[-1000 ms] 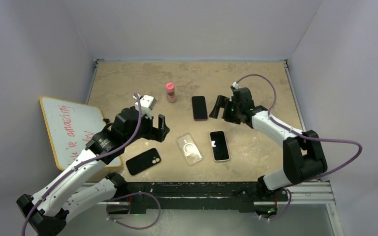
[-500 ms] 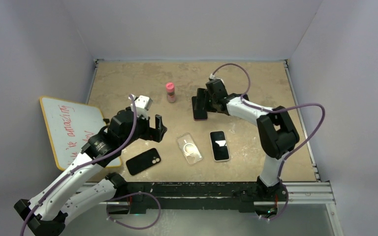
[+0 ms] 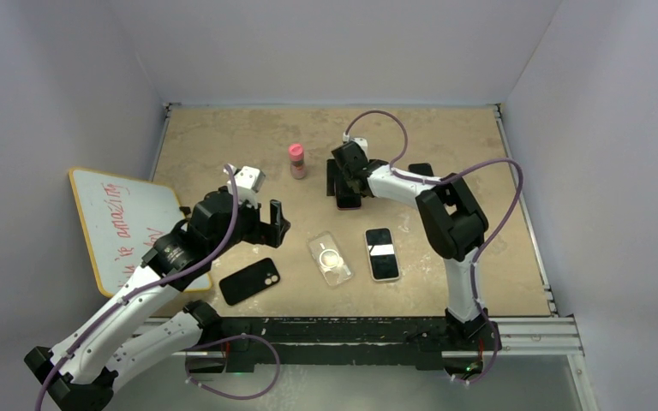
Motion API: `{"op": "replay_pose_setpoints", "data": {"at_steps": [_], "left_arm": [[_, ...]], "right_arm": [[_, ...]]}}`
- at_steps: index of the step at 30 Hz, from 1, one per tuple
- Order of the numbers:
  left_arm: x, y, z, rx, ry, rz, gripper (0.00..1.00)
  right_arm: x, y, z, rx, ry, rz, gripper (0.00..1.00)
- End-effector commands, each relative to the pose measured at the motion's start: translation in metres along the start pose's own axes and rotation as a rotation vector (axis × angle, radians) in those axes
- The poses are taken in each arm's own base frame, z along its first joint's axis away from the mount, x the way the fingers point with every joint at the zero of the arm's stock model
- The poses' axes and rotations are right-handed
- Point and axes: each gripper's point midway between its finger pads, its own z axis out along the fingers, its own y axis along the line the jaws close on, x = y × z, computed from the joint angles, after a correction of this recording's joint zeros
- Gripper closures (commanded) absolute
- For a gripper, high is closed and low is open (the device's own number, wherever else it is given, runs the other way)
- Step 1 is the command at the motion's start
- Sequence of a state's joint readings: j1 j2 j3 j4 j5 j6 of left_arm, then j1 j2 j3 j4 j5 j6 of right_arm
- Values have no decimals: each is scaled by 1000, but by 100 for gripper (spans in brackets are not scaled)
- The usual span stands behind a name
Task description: Put the phone into the phone case
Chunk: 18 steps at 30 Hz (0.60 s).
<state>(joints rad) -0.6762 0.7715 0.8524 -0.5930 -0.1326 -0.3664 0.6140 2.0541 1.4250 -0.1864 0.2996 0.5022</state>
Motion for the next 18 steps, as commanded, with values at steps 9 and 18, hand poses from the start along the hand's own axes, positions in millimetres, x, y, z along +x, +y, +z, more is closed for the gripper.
{"op": "replay_pose_setpoints", "data": {"at_steps": [9,18], "left_arm": [[-8,1,-3,-7,-40,-11,5],[-8,0,-2,-4,-37,-16,6]], "right_arm": [[5,-6,15,34,14,-60,13],[18,-3,5,-25,41,-82,20]]}}
